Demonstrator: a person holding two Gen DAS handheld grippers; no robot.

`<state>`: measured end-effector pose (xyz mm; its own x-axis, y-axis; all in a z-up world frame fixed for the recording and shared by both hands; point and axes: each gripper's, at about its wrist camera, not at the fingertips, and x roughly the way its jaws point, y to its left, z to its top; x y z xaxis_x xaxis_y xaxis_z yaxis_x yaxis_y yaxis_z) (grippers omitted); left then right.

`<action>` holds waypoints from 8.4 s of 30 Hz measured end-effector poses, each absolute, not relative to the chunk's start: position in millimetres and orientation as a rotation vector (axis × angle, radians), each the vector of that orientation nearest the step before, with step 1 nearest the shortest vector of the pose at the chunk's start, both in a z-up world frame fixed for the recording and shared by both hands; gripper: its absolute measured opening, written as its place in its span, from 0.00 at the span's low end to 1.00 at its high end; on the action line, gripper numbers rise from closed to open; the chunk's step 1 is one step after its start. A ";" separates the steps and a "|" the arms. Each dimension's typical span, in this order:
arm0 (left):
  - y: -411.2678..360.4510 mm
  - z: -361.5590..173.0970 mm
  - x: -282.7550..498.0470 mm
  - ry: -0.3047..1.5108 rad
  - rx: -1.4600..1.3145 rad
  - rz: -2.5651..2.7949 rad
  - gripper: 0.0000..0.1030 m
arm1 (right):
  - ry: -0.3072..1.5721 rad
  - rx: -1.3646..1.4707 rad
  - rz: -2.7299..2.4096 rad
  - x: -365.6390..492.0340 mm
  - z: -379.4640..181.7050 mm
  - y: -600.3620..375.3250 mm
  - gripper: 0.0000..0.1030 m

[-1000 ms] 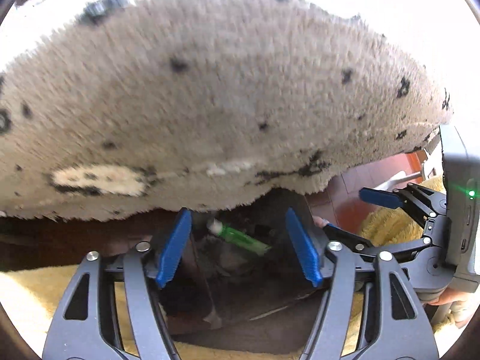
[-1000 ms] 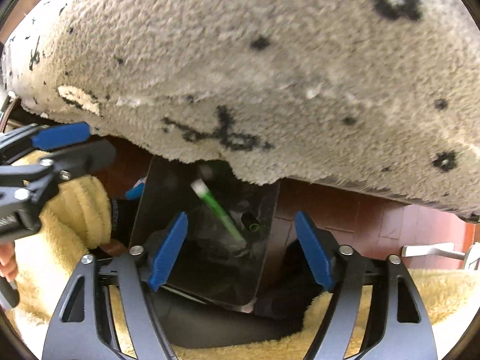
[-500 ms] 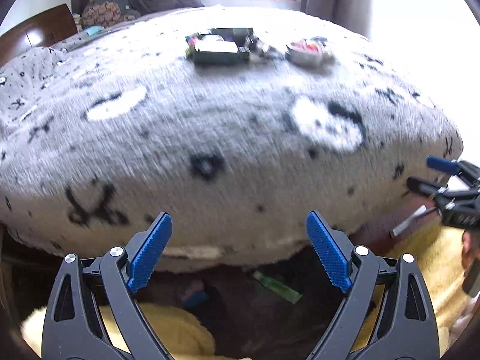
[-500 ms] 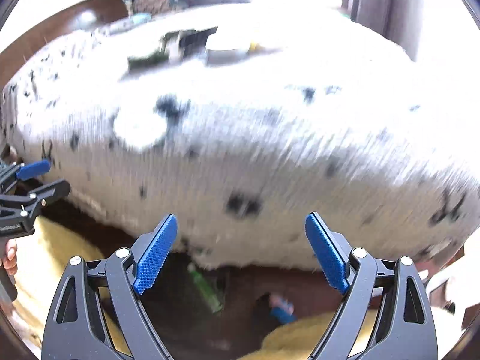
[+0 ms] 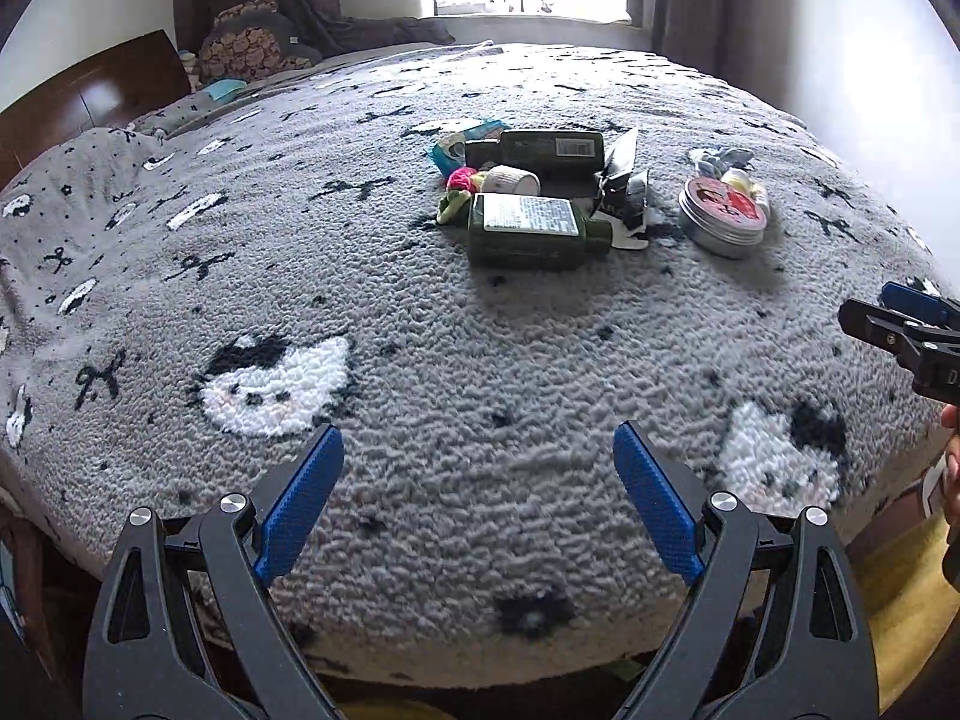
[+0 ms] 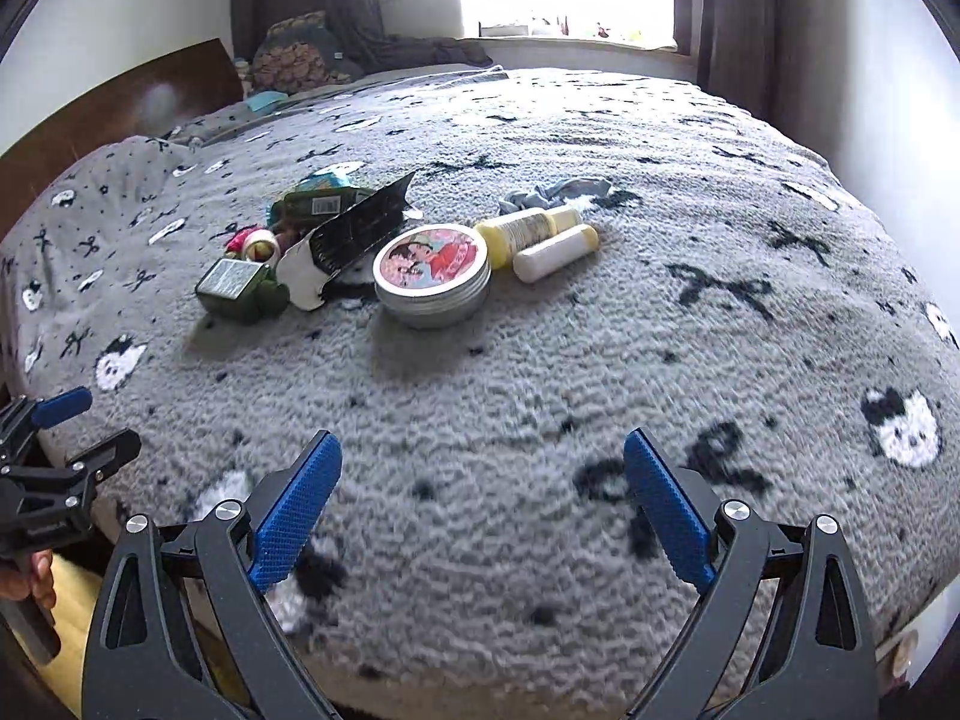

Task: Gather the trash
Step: 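Grasp the dark green bottle with the left gripper while the right grasps the pink tin, then carry the dark green bottle and pink tin down beside the bed to the bin, then open both grippers over the bin to drop the bottle and tin, then raise both tools back over the bed toward the remaining items, then grasp the white tape roll with the left gripper while the right grasps the white bottle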

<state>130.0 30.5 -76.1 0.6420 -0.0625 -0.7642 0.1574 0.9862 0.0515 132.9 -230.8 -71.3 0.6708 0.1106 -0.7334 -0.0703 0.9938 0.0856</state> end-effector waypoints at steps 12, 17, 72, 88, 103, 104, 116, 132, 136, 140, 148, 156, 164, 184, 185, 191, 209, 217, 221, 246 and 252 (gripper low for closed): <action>19.9 -92.1 183.8 0.887 0.109 -0.123 0.84 | 0.912 0.087 0.103 229.3 -102.8 -193.9 0.93; 6.2 -89.6 200.2 0.872 0.124 -0.139 0.84 | 0.912 0.083 0.101 250.1 -103.0 -188.6 0.92; -16.1 -22.0 74.1 0.676 0.082 -0.309 0.78 | 0.597 0.011 0.233 52.7 5.2 -217.7 0.69; -22.3 -82.5 -14.0 0.795 0.065 -0.429 0.78 | 0.665 0.048 0.206 -18.9 -43.2 -223.8 0.69; -27.7 -177.3 -33.2 1.071 0.051 -0.460 0.78 | 0.890 0.110 0.221 -28.8 -123.6 -214.0 0.69; -28.4 -183.1 -34.0 1.082 0.055 -0.458 0.78 | 0.906 0.112 0.225 -28.1 -128.8 -213.1 0.69; -27.3 -247.8 -24.3 1.279 0.009 -0.446 0.78 | 1.084 0.170 0.251 -14.6 -186.9 -205.7 0.69; -31.5 -280.1 -21.3 1.369 0.026 -0.441 0.78 | 1.293 0.231 0.317 -6.8 -247.9 -181.0 0.69; -29.1 -283.4 -24.3 1.370 0.028 -0.429 0.78 | 1.295 0.232 0.330 -6.4 -250.8 -176.0 0.69; -25.7 -283.7 -25.0 1.371 0.015 -0.419 0.78 | 1.296 0.230 0.328 -5.9 -251.6 -168.9 0.69; -21.1 -288.2 -23.0 1.390 -0.001 -0.430 0.78 | 1.297 0.230 0.329 -4.7 -249.4 -172.3 0.70; -21.7 -284.7 -23.5 1.372 0.001 -0.420 0.92 | 1.270 0.246 0.288 -4.0 -241.6 -191.3 0.83; -18.3 -273.5 -22.0 1.341 -0.012 -0.410 0.92 | 1.244 0.244 0.258 -5.4 -230.6 -205.9 0.86; -8.6 -152.4 -16.0 0.991 0.025 -0.413 0.92 | 0.943 0.144 0.180 -14.7 -118.1 -232.2 0.86; -6.0 -145.3 -13.5 0.977 0.025 -0.410 0.92 | 0.934 0.138 0.175 -12.9 -113.6 -235.0 0.86; 6.6 -106.8 4.7 0.919 0.012 -0.396 0.92 | 0.877 0.086 0.154 -0.1 -90.6 -235.5 0.90; 26.1 -60.0 95.4 0.870 0.020 -0.283 0.92 | 0.814 0.071 0.141 85.4 -41.2 -250.1 0.90; 30.7 -61.9 150.5 0.891 0.024 -0.217 0.92 | 0.860 0.069 0.092 146.8 -55.0 -255.1 0.90; 29.6 -72.2 175.0 0.919 0.028 -0.193 0.92 | 0.879 0.078 0.067 181.1 -68.8 -256.0 0.90; 25.4 -82.0 237.8 0.946 0.009 -0.194 0.92 | 0.906 -0.037 0.092 293.3 -102.8 -259.4 0.67; 24.2 -70.1 255.7 0.895 0.005 -0.193 0.85 | 0.876 -0.014 0.128 284.9 -94.1 -259.3 0.67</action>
